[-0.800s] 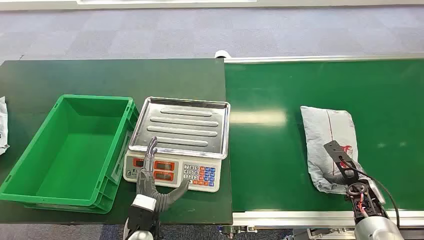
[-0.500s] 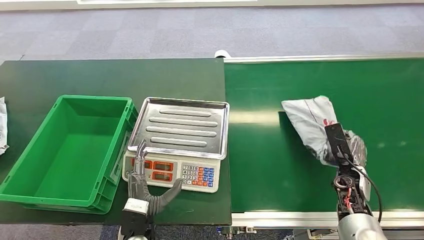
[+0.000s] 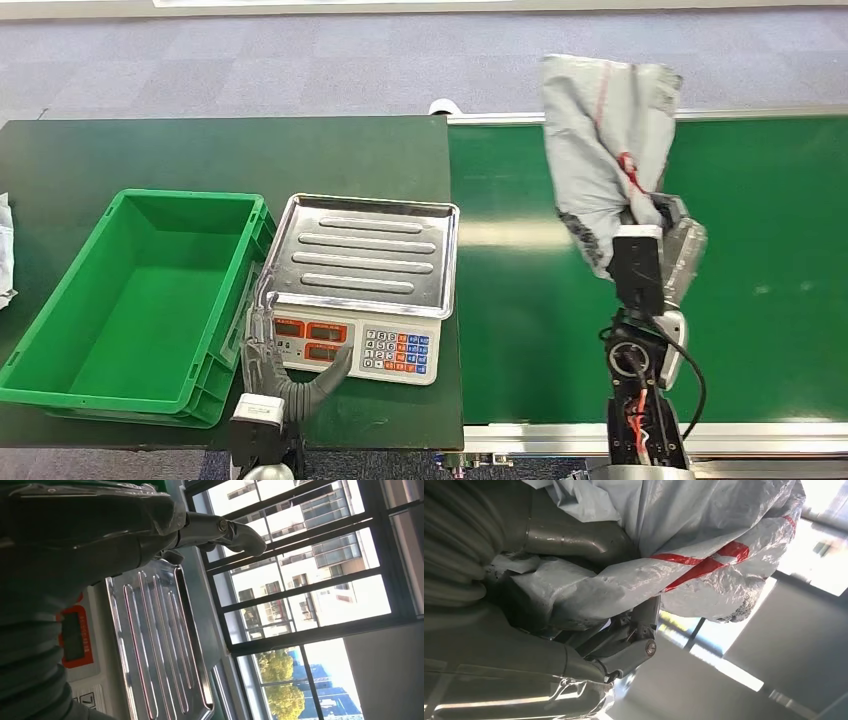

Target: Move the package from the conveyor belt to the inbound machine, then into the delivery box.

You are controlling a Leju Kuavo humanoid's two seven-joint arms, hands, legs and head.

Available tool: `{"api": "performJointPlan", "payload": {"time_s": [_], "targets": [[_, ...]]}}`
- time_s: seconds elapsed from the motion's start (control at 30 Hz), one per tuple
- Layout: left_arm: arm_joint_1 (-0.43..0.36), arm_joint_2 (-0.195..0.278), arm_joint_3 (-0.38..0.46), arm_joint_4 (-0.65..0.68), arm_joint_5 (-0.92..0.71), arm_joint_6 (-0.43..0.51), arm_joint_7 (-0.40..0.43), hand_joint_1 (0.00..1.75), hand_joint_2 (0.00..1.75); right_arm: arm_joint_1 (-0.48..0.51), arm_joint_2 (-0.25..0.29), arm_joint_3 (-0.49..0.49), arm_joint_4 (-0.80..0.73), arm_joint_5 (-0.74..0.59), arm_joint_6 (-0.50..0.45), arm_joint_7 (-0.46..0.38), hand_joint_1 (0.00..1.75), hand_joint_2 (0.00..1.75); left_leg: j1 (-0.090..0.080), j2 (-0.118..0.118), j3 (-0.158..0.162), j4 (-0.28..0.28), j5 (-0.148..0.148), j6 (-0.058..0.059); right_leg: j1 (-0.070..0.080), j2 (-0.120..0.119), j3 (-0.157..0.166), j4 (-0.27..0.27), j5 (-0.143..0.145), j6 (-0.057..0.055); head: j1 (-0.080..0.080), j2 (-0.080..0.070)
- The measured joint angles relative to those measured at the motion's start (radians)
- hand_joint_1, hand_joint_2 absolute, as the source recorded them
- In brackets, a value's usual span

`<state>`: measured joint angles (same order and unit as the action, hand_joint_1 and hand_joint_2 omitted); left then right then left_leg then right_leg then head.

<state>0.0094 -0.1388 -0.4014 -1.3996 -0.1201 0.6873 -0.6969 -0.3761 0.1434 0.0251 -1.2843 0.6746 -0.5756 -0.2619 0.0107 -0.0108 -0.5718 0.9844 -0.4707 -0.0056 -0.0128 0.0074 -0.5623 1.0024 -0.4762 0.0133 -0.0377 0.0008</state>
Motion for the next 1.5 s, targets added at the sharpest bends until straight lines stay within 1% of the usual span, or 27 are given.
{"api": "performJointPlan", "payload": {"time_s": [0.1,0.17,0.23,0.3,0.33,0.43,0.47,0.63,0.8,1.03,1.13,1.2,1.3,1.4,1.5], "targets": [[-0.048,0.001,0.001,0.012,0.038,-0.007,-0.001,0.00,1.75,-0.009,0.032,0.133,0.007,0.059,0.140,-0.003,1.75,1.75,0.001,0.000,0.000,0.000,0.001,-0.001,0.001,0.000,0.000,0.000,0.000,0.000,0.000,0.000],[-0.084,0.001,0.003,0.022,0.049,-0.013,-0.001,0.00,1.75,-0.021,0.048,0.212,0.041,0.072,0.210,-0.017,1.75,1.75,0.001,-0.001,0.000,0.000,0.001,-0.002,0.001,-0.001,0.000,0.000,0.000,0.000,0.000,0.000],[-0.108,0.001,0.006,0.031,0.054,-0.017,-0.002,0.00,1.75,-0.030,0.060,0.265,0.077,0.073,0.232,-0.033,1.75,1.75,0.001,-0.002,0.000,0.000,0.002,-0.002,0.001,-0.002,0.001,0.001,0.000,0.000,0.000,0.000],[-0.120,0.001,0.010,0.038,0.056,-0.017,-0.002,0.00,1.75,-0.037,0.065,0.295,0.103,0.073,0.240,-0.042,1.75,1.75,0.001,-0.002,0.000,0.000,0.002,-0.002,0.001,-0.002,0.001,0.001,0.000,0.000,0.001,0.000],[-0.124,0.001,0.012,0.041,0.055,-0.015,-0.002,0.00,1.75,-0.041,0.065,0.305,0.114,0.072,0.253,-0.043,1.47,1.75,0.001,-0.001,-0.001,0.000,0.002,-0.002,0.000,-0.002,0.001,0.001,0.000,0.000,0.001,0.000],[-0.132,0.002,0.024,0.046,0.045,-0.002,-0.002,0.00,1.75,-0.051,0.067,0.331,0.153,0.078,0.320,-0.030,0.17,1.75,0.000,-0.001,-0.001,0.000,0.001,-0.002,0.000,-0.002,0.000,0.000,0.000,0.000,0.001,0.000],[-0.133,0.002,0.033,0.046,0.036,0.002,-0.002,0.00,1.75,-0.055,0.069,0.337,0.172,0.084,0.334,-0.020,0.00,1.75,0.000,-0.001,-0.001,0.000,0.001,-0.002,0.000,-0.002,0.000,0.000,0.000,0.000,0.000,0.000],[-0.127,0.002,0.112,0.027,-0.024,0.005,-0.002,0.00,1.75,-0.085,0.073,0.344,0.267,0.102,0.328,0.005,0.00,1.75,0.000,-0.001,-0.001,0.000,0.001,-0.002,0.000,-0.002,0.000,0.000,0.000,0.000,0.000,0.000],[-0.099,0.001,0.172,-0.030,-0.076,0.006,0.012,0.00,1.75,-0.090,0.071,0.331,0.293,0.114,0.301,0.019,0.00,1.75,0.001,-0.001,-0.001,0.000,0.001,-0.002,0.000,-0.002,-0.001,0.000,0.000,0.000,0.001,0.000],[-0.087,0.000,0.200,-0.063,-0.091,0.006,0.016,0.00,1.75,-0.090,0.071,0.321,0.300,0.117,0.291,0.021,0.00,1.75,0.000,-0.001,-0.001,0.000,0.001,-0.002,0.000,-0.002,-0.001,0.000,0.000,0.000,0.000,0.000],[-0.086,0.000,0.201,-0.066,-0.139,-0.009,0.036,0.00,1.75,-0.081,0.071,0.316,0.292,0.097,0.245,0.013,0.00,1.75,0.000,-0.001,-0.001,0.000,0.001,-0.002,0.000,-0.002,-0.001,0.000,0.000,0.000,0.000,0.000],[-0.092,0.001,0.193,-0.068,-0.217,-0.048,0.085,0.00,1.75,-0.056,0.072,0.307,0.254,0.054,0.206,-0.012,0.00,1.75,0.000,-0.001,-0.001,0.000,0.001,-0.002,0.000,-0.002,-0.001,0.000,0.000,0.000,0.000,0.000],[-0.124,0.006,0.155,-0.068,-0.371,-0.144,0.190,0.00,1.75,0.010,0.074,0.296,0.145,-0.022,0.149,-0.068,0.00,1.75,0.000,-0.002,-0.001,0.000,0.001,-0.002,0.000,-0.002,-0.001,0.000,0.000,0.000,0.001,0.000],[-0.180,0.013,0.102,-0.053,-0.460,-0.232,0.266,0.00,1.75,0.083,0.073,0.294,0.017,-0.090,0.112,-0.119,0.00,1.75,0.000,-0.001,-0.001,0.000,0.001,-0.002,0.000,-0.002,-0.002,0.000,0.000,0.000,0.000,0.000],[-0.263,0.019,0.050,-0.012,-0.515,-0.335,0.328,0.00,1.75,0.146,0.067,0.293,-0.106,-0.152,0.082,-0.153,0.00,1.75,0.000,-0.002,-0.001,0.000,0.001,-0.002,0.000,-0.002,-0.002,0.000,0.000,0.000,0.000,0.000]]}}
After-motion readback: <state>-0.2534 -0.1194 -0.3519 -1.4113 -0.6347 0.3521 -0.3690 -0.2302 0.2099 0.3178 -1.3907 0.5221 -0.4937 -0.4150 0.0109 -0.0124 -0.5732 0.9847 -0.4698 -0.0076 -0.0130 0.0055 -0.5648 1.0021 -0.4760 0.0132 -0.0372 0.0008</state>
